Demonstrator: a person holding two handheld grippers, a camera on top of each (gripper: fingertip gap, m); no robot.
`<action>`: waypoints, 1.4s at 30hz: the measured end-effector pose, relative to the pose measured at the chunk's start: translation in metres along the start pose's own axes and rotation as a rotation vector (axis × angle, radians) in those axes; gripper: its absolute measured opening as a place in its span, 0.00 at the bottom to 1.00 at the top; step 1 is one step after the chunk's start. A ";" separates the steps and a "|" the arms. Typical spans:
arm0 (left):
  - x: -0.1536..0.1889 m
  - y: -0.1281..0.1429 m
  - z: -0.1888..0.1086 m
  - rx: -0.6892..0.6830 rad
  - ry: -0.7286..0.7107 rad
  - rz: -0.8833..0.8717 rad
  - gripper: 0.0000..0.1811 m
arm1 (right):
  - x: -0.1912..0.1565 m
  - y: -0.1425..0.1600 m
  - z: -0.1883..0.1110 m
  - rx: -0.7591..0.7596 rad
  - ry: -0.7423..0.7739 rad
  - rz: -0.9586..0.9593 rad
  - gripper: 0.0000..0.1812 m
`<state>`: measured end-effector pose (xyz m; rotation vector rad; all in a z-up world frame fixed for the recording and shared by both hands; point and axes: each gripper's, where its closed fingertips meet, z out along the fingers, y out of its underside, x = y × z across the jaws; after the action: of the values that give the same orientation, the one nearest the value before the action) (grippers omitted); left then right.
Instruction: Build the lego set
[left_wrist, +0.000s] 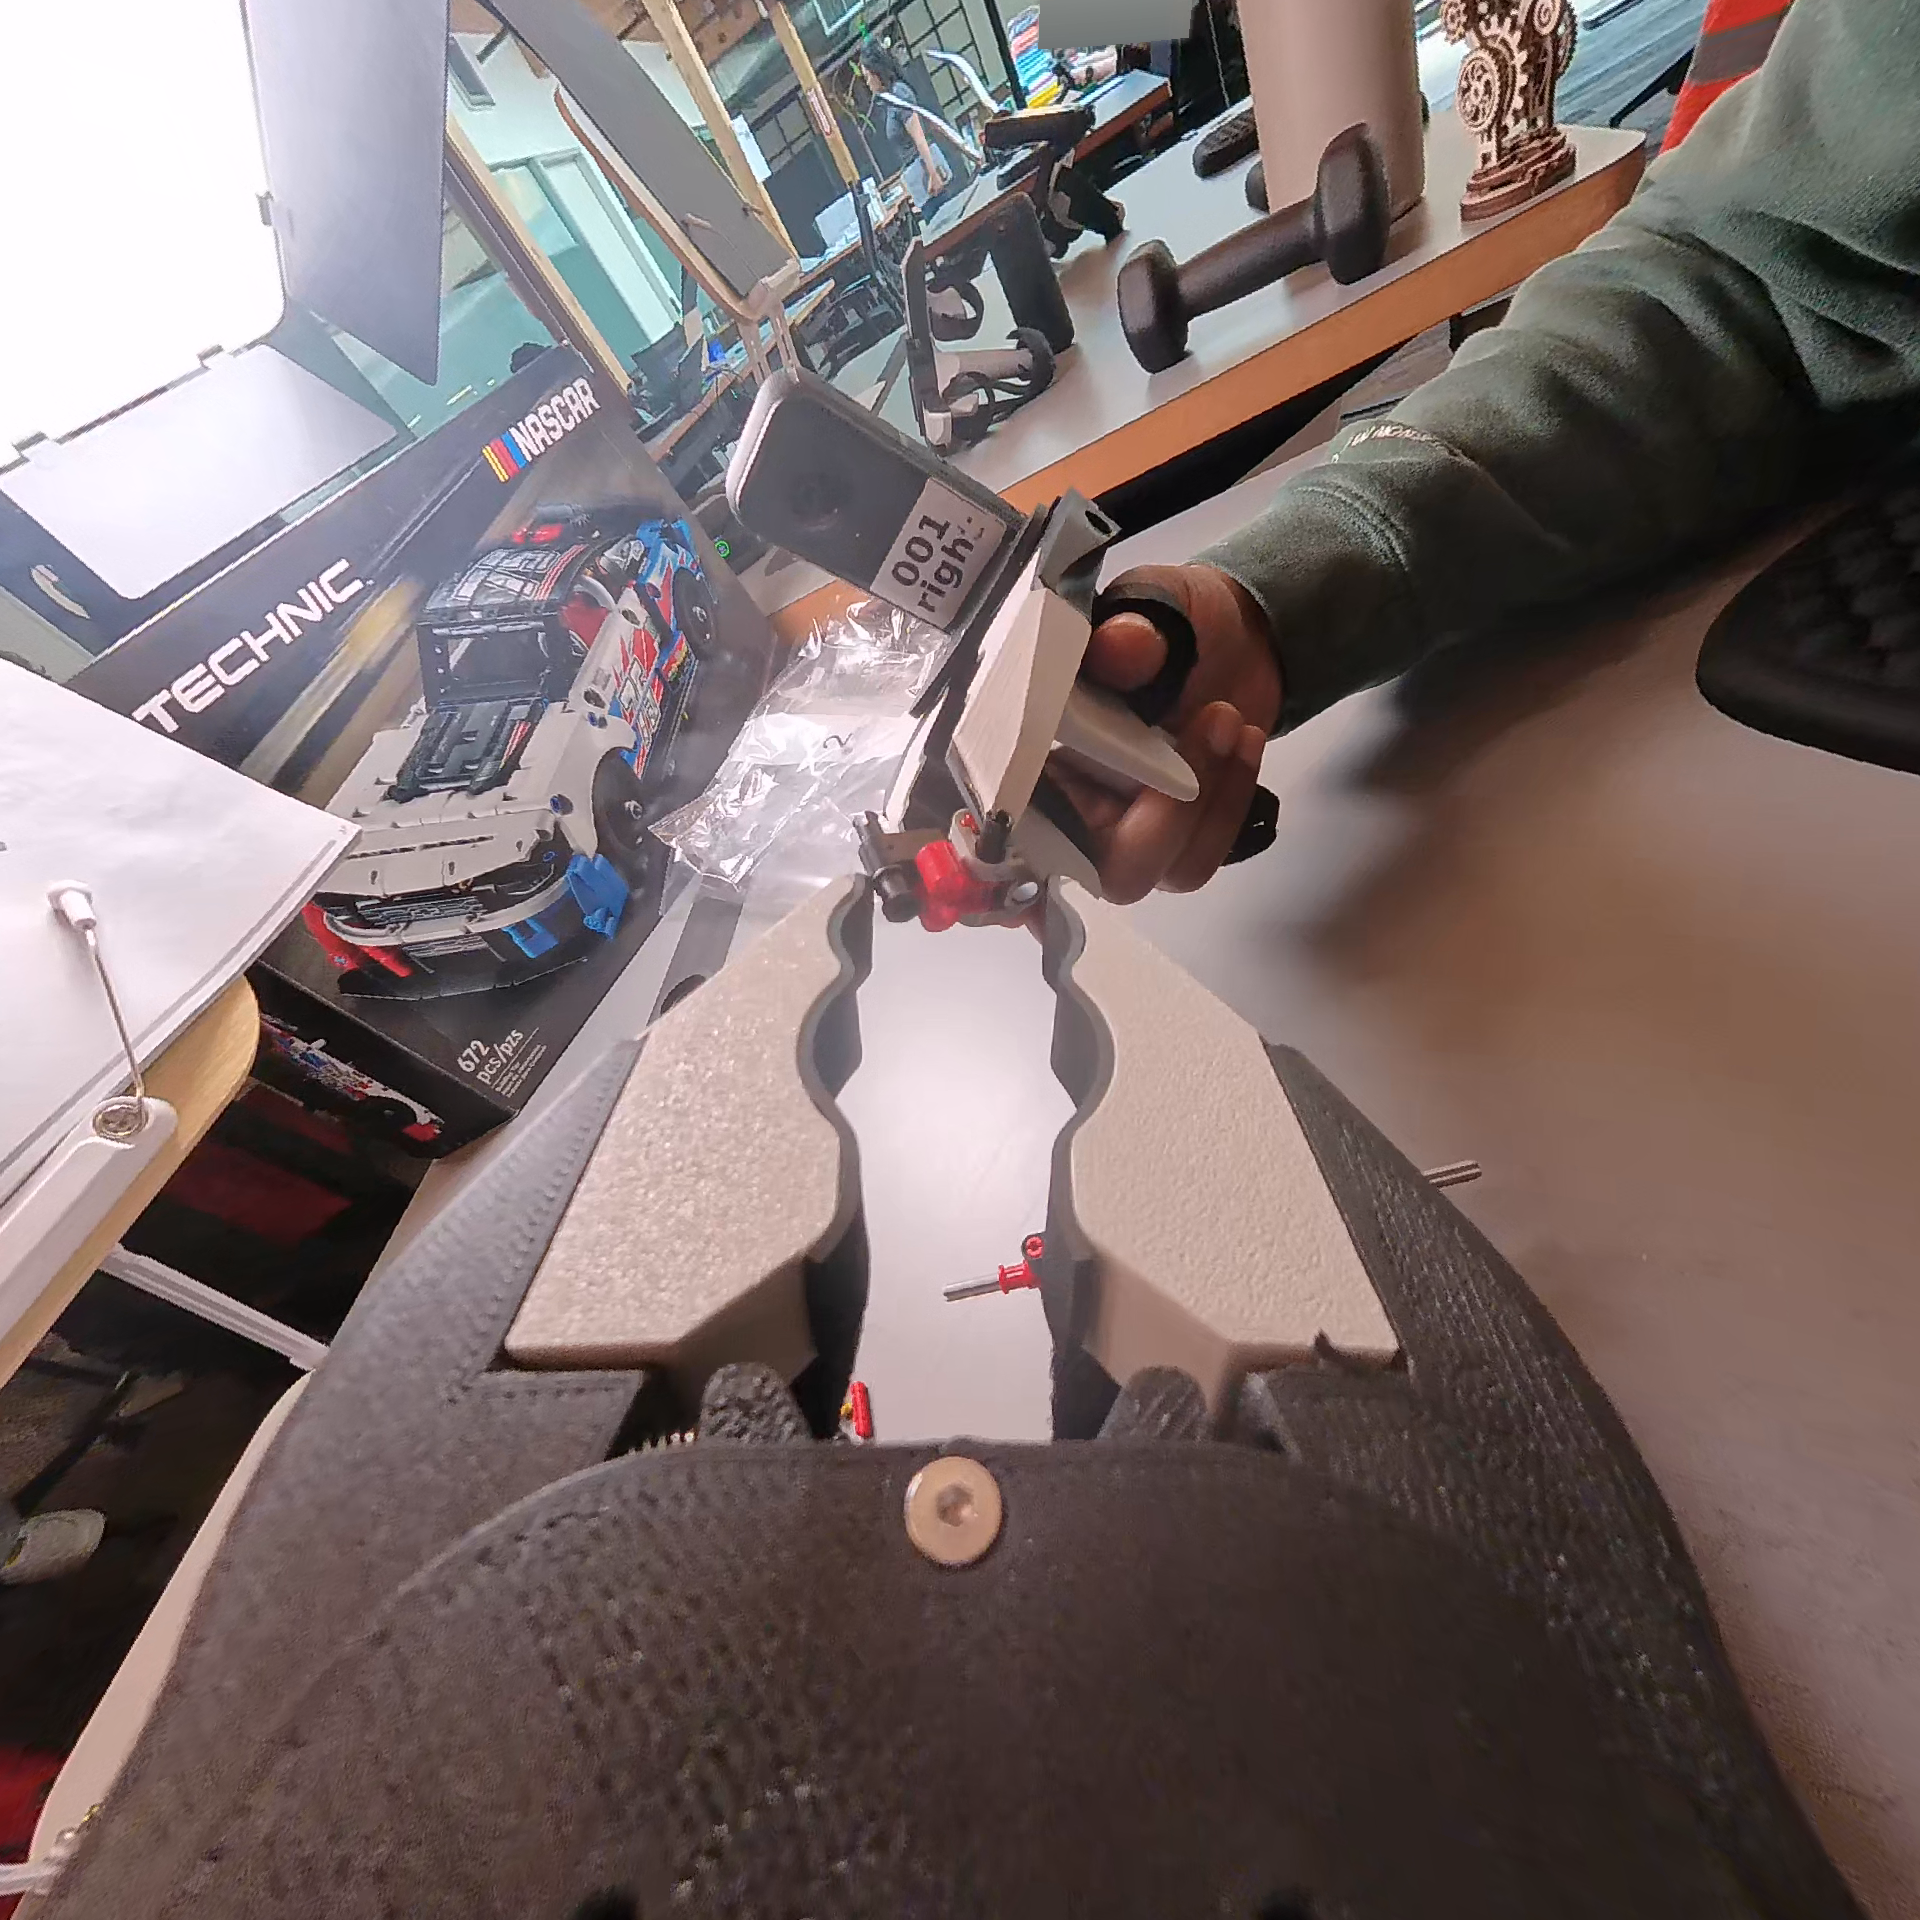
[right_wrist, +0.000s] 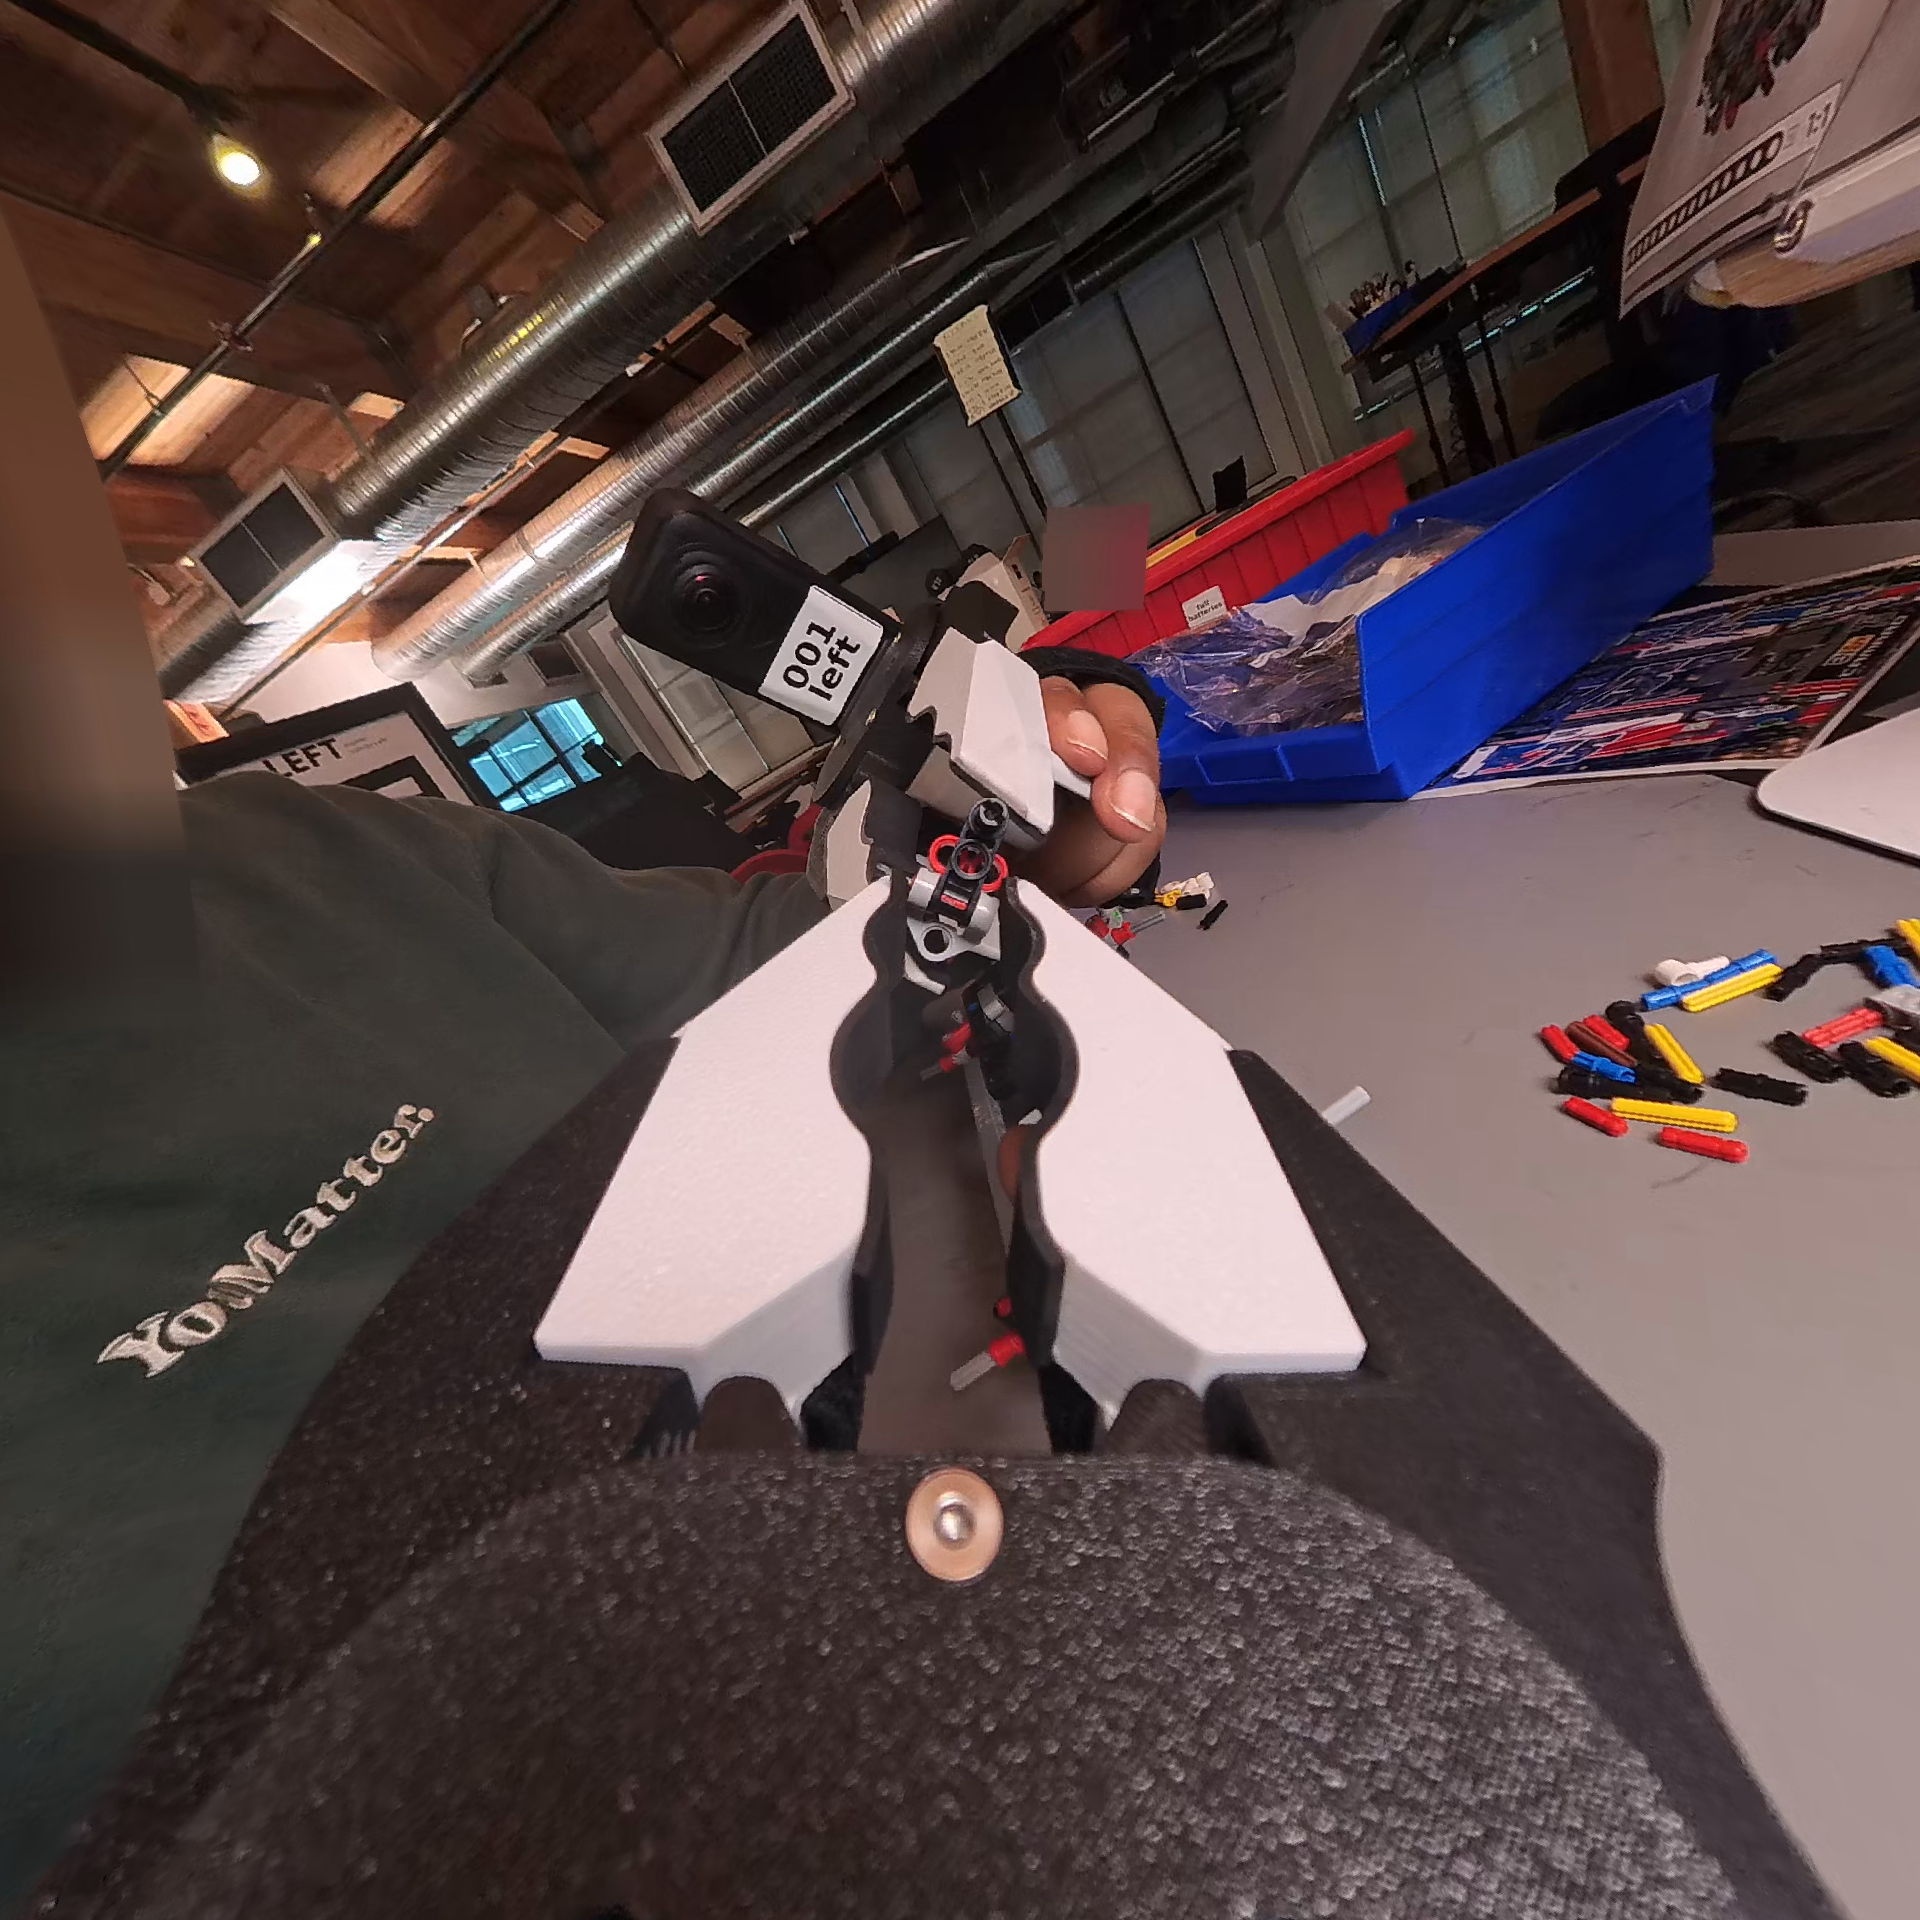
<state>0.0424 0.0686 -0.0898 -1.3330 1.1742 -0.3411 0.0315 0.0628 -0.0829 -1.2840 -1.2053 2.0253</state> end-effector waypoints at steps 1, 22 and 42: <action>0.000 0.000 0.000 -0.002 -0.001 0.001 0.17 | 0.000 0.000 0.000 -0.001 0.003 -0.004 0.08; -0.001 0.013 0.001 -0.059 0.018 -0.020 0.16 | 0.011 0.005 0.000 -0.025 0.069 -0.046 0.08; 0.000 0.025 0.002 -0.106 0.038 -0.075 0.16 | 0.020 0.012 -0.001 -0.041 0.116 -0.061 0.08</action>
<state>0.0337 0.0769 -0.1116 -1.4713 1.1901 -0.3634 0.0237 0.0722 -0.1031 -1.3476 -1.2233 1.8653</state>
